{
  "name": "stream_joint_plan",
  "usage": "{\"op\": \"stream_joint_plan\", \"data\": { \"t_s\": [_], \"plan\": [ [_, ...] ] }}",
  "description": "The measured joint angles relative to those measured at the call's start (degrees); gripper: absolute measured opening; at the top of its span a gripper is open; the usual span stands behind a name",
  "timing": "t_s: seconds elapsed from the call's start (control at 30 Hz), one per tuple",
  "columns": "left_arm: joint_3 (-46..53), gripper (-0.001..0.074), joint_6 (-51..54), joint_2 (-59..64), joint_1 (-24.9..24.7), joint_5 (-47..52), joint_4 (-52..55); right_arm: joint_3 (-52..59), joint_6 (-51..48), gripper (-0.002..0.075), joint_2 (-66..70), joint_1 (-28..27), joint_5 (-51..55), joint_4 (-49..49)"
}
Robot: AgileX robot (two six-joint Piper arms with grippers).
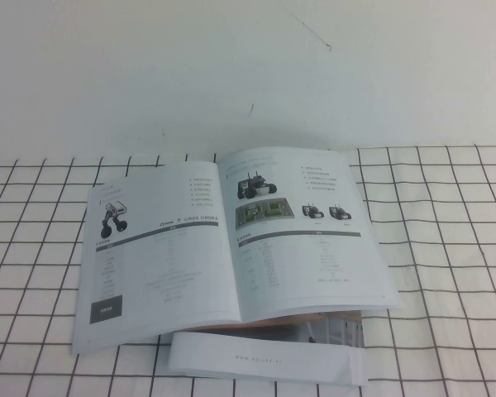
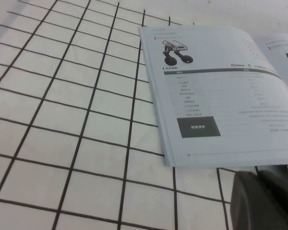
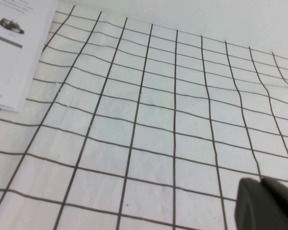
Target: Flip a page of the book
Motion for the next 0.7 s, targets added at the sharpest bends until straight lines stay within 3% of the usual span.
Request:
{"op": "stream_joint_plan", "data": {
  "t_s": [0.33, 0.57, 0.7],
  "plan": [
    [0.66, -0.0003, 0.38, 0.0, 0.0, -4.0, -2.66, 0.0, 0.0, 0.0001, 0.0, 0.0, 0.0, 0.0],
    [1.11, -0.0003, 0.72, 0.0, 0.0, -7.95, 13.97, 0.0, 0.0, 0.0001, 0.0, 0.0, 0.0, 0.0],
    [1.21, -0.0003, -3.45, 0.0, 0.0, -9.34, 17.05, 0.0, 0.0, 0.0001, 0.0, 0.0, 0.0, 0.0]
  ]
}}
